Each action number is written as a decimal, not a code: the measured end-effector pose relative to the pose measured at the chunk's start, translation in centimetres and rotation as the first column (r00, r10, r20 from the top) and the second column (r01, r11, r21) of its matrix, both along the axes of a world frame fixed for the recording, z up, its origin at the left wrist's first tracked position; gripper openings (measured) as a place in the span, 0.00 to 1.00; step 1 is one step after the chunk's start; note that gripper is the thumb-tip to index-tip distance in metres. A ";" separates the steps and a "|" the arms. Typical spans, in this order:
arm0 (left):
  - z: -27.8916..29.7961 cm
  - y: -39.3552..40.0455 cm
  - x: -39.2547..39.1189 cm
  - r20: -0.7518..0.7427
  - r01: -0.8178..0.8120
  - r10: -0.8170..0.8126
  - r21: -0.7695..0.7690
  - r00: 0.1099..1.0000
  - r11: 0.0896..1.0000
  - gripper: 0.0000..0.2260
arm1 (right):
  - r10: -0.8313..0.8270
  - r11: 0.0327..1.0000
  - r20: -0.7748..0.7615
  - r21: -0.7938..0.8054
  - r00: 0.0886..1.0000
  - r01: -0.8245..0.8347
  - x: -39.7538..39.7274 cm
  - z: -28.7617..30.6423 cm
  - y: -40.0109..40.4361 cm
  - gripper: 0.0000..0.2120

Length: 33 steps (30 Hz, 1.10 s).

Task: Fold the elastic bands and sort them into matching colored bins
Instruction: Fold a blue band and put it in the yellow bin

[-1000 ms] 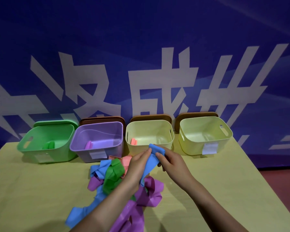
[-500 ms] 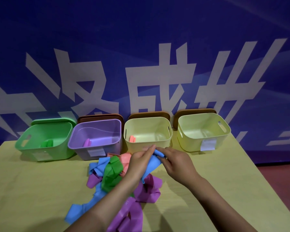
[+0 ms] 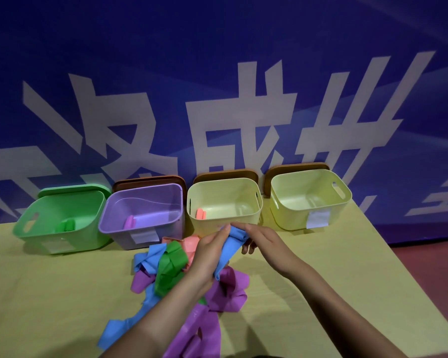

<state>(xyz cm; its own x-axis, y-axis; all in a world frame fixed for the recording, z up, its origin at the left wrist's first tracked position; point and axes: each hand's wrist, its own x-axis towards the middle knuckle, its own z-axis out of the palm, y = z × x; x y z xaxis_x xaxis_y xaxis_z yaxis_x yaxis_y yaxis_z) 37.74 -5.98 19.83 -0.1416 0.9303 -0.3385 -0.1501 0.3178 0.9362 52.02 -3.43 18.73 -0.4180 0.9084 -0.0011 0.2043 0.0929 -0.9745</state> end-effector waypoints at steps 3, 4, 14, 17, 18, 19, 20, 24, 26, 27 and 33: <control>-0.1 0.2 -0.3 -0.001 -0.002 0.002 0.033 1.000 0.999 0.10 | -0.051 0.995 -0.026 -0.087 0.998 0.048 -0.9 0.0 -0.3 0.16; -0.1 0.4 -0.5 -0.002 -0.004 0.004 0.036 1.000 0.999 0.10 | -0.063 0.991 -0.042 -0.119 0.997 0.057 -1.2 0.1 -0.5 0.17; -1.2 0.4 -1.5 -0.224 0.099 -0.074 0.103 0.972 0.990 0.09 | -0.221 0.974 -0.104 -0.083 0.970 0.213 -2.6 -0.7 -0.8 0.09; -1.4 0.1 -1.7 -0.272 0.086 -0.057 0.095 0.960 0.992 0.11 | -0.211 0.971 0.036 0.123 0.977 0.205 -2.8 -1.0 -1.1 0.09; -1.4 0.0 -1.8 -0.279 0.080 -0.051 0.093 0.959 0.992 0.12 | -0.206 0.963 0.077 0.193 0.975 0.188 -2.8 -1.0 -1.3 0.10; -1.4 -0.1 -1.8 -0.276 0.074 -0.047 0.087 0.960 0.993 0.12 | -0.206 0.954 0.104 0.244 0.973 0.176 -2.8 -1.0 -1.4 0.11; -1.3 -0.1 -1.8 -0.256 0.062 -0.041 0.076 0.966 0.995 0.12 | -0.211 0.946 0.118 0.274 0.970 0.172 -2.8 -1.0 -1.4 0.12; -1.0 -0.2 -1.7 -0.106 0.009 -0.007 0.020 0.994 1.000 0.11 | -0.239 0.941 0.107 0.271 0.965 0.203 -2.9 -1.0 -1.1 0.13; -0.9 -0.3 -1.7 -0.061 -0.011 0.011 0.008 0.998 1.000 0.11 | -0.237 0.946 0.086 0.245 0.968 0.210 -2.9 -0.9 -1.1 0.10; -0.9 -0.3 -1.7 -0.059 -0.016 0.016 -0.002 0.998 1.000 0.11 | -0.236 0.949 0.077 0.231 0.969 0.213 -2.9 -0.7 -1.1 0.10; -0.6 -0.4 -1.6 -0.112 0.016 -0.016 -0.005 0.994 1.000 0.12 | -0.250 0.965 -0.045 0.075 0.967 0.253 -2.8 -0.5 -1.6 0.10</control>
